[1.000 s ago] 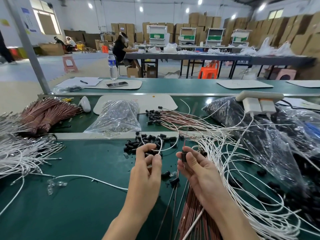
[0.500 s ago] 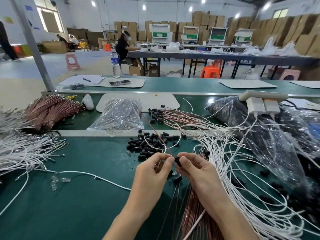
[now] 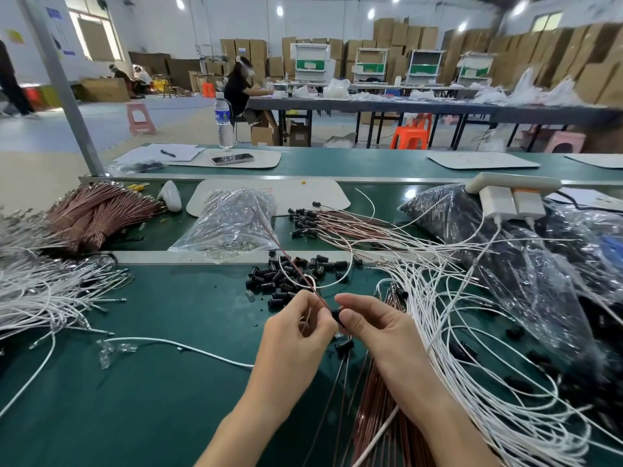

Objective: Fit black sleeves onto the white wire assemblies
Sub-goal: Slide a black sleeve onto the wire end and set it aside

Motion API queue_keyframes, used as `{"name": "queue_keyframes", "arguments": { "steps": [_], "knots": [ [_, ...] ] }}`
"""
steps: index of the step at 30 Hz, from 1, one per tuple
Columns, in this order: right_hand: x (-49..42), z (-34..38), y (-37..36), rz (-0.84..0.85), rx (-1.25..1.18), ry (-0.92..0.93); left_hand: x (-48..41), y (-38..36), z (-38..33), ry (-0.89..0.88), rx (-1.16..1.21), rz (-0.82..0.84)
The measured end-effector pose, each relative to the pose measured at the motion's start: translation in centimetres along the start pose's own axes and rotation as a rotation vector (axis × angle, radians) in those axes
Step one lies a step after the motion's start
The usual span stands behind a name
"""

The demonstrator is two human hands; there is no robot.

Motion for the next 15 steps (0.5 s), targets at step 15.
{"name": "queue_keyframes", "arguments": {
  "steps": [15],
  "knots": [
    [0.0, -3.1, 2.8, -0.383, -0.633, -0.238, 0.6, -1.3, -0.2, -0.124, -0.417, 0.009]
  ]
}}
Point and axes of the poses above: each hand's wrist, its own x-axis away from the middle knuckle, its own y-axis out of the back of the hand, z = x × y, the point moved 10 cm from there along -x, towards the middle knuckle, and after that the axes turned 15 degrees about y, right-handed, at the moved point
